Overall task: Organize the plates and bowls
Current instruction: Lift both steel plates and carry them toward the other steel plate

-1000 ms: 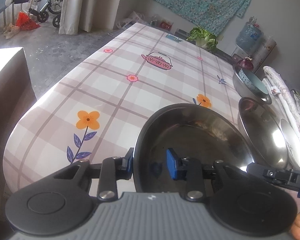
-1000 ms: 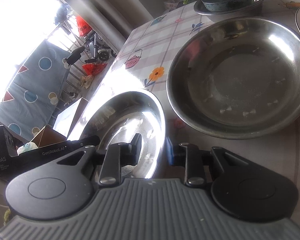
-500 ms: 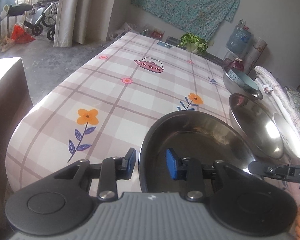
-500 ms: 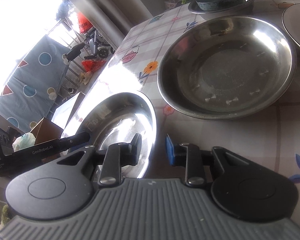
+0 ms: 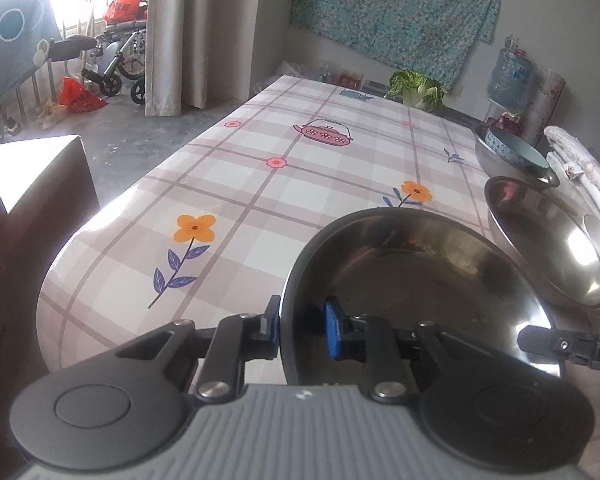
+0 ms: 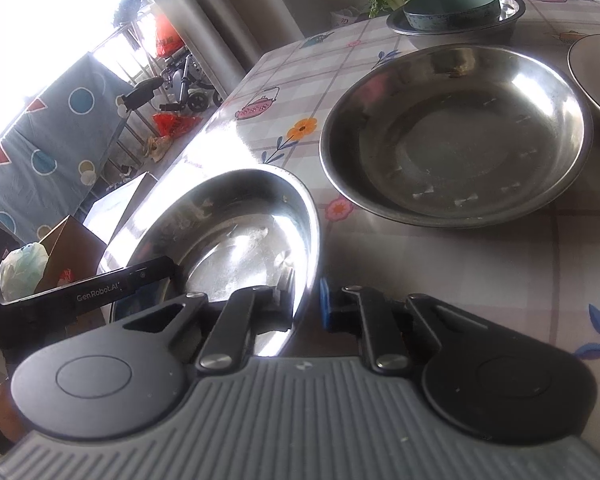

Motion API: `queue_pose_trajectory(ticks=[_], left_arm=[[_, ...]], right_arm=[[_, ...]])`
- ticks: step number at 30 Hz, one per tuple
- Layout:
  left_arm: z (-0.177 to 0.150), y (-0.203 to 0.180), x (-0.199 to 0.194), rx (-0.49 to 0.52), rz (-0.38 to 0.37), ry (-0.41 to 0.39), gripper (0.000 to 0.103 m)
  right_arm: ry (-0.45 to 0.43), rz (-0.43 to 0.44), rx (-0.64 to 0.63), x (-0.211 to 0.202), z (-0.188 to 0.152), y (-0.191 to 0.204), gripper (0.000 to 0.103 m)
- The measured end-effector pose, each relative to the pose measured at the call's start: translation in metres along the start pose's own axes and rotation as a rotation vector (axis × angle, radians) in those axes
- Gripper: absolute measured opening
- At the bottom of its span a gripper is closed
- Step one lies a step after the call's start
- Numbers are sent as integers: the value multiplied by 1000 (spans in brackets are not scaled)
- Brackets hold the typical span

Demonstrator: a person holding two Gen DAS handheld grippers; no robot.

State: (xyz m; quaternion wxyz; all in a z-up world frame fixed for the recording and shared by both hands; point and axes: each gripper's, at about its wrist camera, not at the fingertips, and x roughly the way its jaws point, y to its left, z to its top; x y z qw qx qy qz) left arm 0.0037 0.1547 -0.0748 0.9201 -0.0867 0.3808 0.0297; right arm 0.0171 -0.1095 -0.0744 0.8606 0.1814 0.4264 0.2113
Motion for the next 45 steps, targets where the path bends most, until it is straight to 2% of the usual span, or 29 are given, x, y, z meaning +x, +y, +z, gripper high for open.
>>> queue_pose_trajectory(ticks=[3, 8, 18, 25, 45], left_arm=[[-1, 1, -1, 5, -11, 8, 23], [-2, -4, 1, 52, 5, 26, 23], [-1, -7, 0, 65, 12, 26, 27], [-1, -5, -4, 64, 22, 33, 27], [5, -12, 1, 72, 77, 111, 32]], right_arm=[[-11, -29, -38, 2, 2, 4, 11], [-15, -42, -51, 4, 2, 5, 11], [-14, -54, -67, 5, -1, 11, 12], [-41, -44, -82, 3, 3, 13, 12], [-25, 21, -29, 2, -2, -1, 13]])
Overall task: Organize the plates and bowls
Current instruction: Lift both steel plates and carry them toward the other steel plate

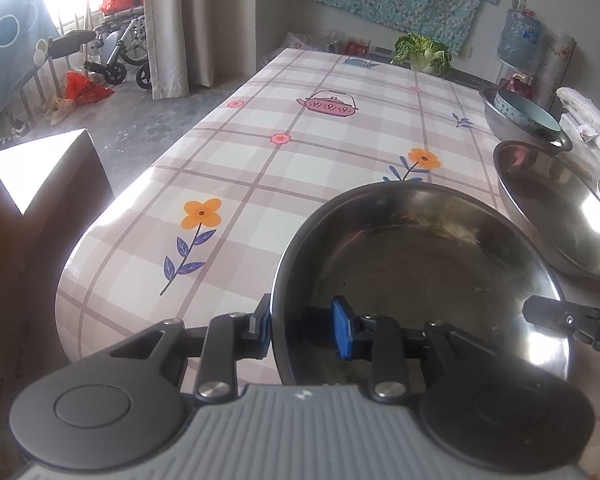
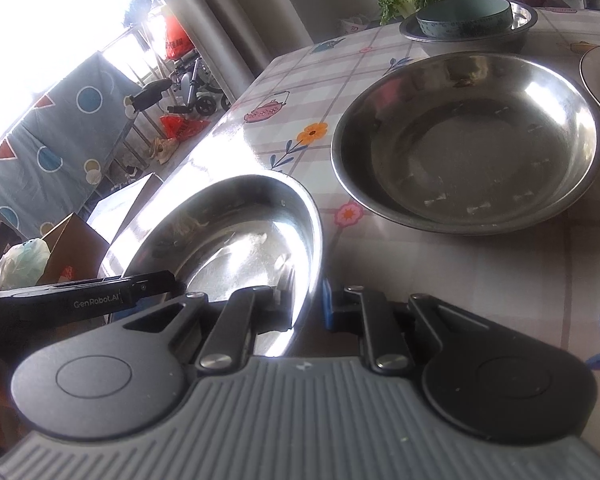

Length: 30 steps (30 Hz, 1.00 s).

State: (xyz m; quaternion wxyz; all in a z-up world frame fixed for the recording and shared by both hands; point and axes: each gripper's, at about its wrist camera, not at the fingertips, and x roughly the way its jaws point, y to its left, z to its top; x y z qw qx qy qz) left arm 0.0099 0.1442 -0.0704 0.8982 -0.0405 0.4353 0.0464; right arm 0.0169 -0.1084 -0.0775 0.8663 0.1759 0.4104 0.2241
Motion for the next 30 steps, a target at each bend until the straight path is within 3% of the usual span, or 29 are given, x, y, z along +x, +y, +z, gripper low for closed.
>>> queue_pose_trajectory(ticks=[6, 10, 30], left_arm=[[1, -3, 1, 17, 12, 2, 34], [4, -7, 1, 14, 8, 11, 42], [3, -16, 1, 85, 50, -1, 41]], right_arm=[[2, 16, 16, -3, -1, -4, 13], [3, 28, 17, -1, 0, -3, 14], [-6, -43, -54, 7, 7, 12, 14]])
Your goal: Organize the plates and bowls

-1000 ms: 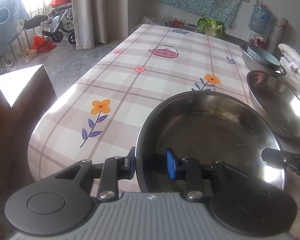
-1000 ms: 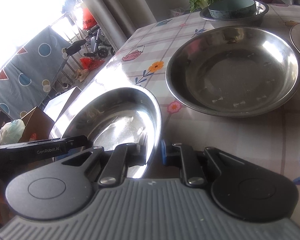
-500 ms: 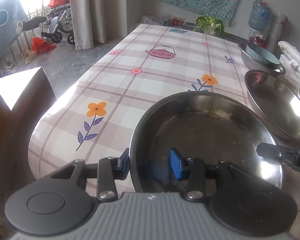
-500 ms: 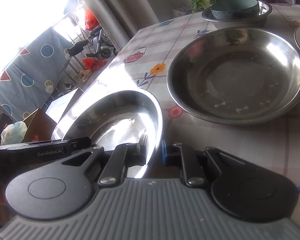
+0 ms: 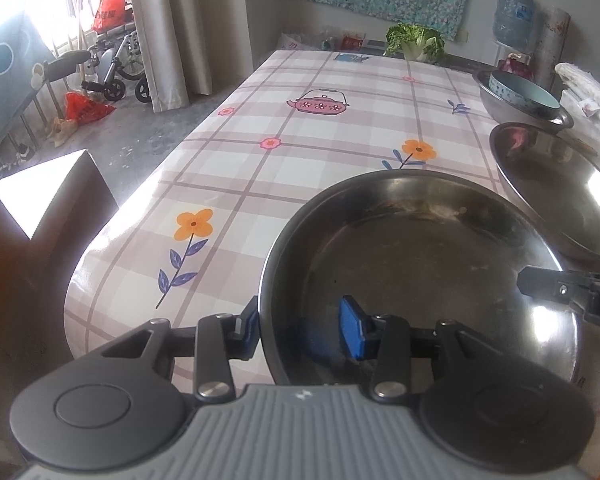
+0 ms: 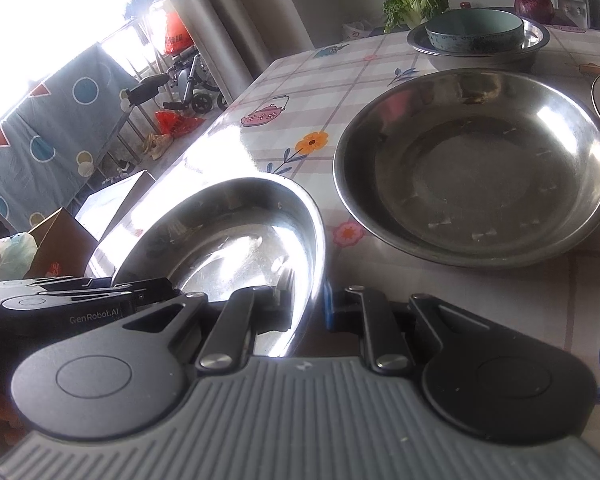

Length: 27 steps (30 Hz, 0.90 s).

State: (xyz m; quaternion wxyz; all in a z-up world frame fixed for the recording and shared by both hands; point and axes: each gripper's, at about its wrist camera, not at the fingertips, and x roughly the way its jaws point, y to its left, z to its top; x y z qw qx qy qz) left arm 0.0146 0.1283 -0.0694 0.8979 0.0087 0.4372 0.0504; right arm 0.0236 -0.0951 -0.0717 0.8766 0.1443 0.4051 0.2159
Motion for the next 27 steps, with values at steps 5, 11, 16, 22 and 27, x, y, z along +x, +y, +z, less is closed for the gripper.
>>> queue_pose_trajectory(ticks=[5, 11, 16, 22, 27], left_arm=[[-1, 1, -3, -1, -9, -7, 41], [-2, 3, -5, -9, -12, -14, 41], [-2, 6, -6, -12, -23, -18, 41], [-2, 6, -4, 3, -16, -8, 35], [-1, 6, -2, 1, 5, -4, 29]], right_arm=[[-20, -26, -39, -5, 2, 5, 14], [-14, -33, -46, -5, 2, 7, 14], [-2, -38, -46, -2, 1, 8, 14], [12, -36, -41, 0, 0, 4, 14], [5, -31, -49, -4, 0, 3, 14]])
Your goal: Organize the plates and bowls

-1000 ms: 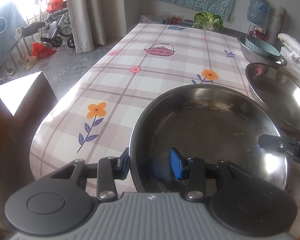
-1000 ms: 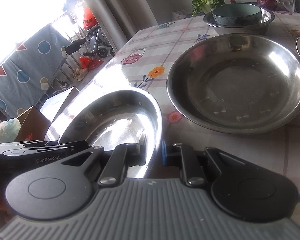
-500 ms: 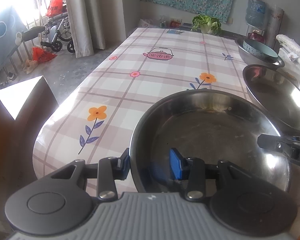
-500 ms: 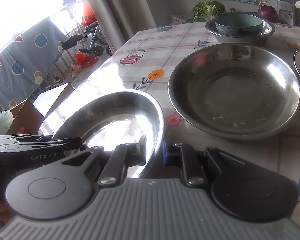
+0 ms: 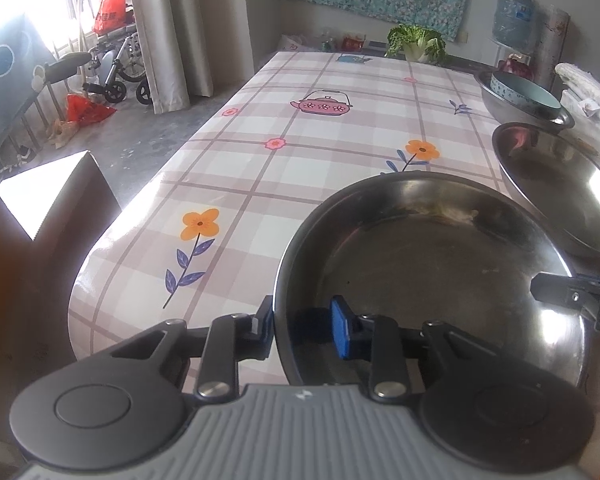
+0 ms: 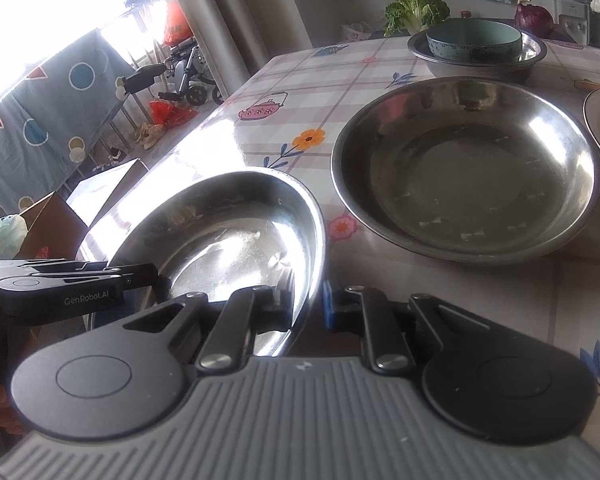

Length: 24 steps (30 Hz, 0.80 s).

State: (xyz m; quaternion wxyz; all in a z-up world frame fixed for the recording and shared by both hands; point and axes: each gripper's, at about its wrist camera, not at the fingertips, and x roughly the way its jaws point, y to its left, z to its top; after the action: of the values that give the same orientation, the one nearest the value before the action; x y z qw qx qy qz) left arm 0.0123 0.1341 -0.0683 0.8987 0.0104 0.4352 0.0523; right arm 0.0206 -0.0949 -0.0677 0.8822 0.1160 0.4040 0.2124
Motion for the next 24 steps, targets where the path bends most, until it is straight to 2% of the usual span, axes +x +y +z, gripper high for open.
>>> queue_pose_trajectory(ticks=[8, 24], left_arm=[[5, 6, -6, -2, 14, -30, 20], [9, 8, 4, 35, 50, 8, 26]], right_arm=[[13, -12, -28, 3, 0, 2, 14], [31, -5, -57, 14, 0, 13, 14]])
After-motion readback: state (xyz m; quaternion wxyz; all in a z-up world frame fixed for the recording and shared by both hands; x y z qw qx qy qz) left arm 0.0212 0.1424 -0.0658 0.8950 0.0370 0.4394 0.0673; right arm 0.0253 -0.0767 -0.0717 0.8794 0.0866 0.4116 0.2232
